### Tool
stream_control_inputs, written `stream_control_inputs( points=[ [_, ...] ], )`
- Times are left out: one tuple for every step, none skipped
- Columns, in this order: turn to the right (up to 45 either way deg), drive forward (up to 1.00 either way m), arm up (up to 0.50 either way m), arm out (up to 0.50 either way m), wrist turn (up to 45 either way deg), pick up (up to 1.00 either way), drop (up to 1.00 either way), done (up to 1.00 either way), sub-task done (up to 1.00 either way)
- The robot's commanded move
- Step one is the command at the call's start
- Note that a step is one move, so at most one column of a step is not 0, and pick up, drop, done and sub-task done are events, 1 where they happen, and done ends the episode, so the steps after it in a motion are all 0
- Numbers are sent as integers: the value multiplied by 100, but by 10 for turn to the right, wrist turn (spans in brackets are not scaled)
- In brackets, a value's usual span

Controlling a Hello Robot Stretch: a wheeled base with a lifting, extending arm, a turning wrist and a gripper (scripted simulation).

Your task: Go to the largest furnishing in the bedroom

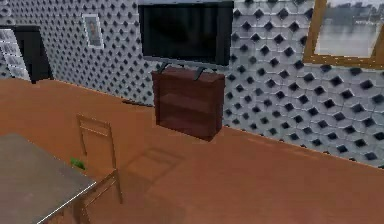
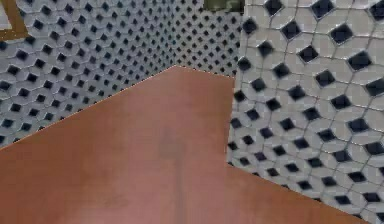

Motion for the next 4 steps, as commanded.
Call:
stream_control_inputs(
  points=[
    [0,50,0,0,0,0,0,0,0],
    [-60,0,0,0,0,0,0,0,0],
    [0,100,0,0,0,0,0,0,0],
    [-90,0,0,0,0,0,0,0,0]
  ],
)
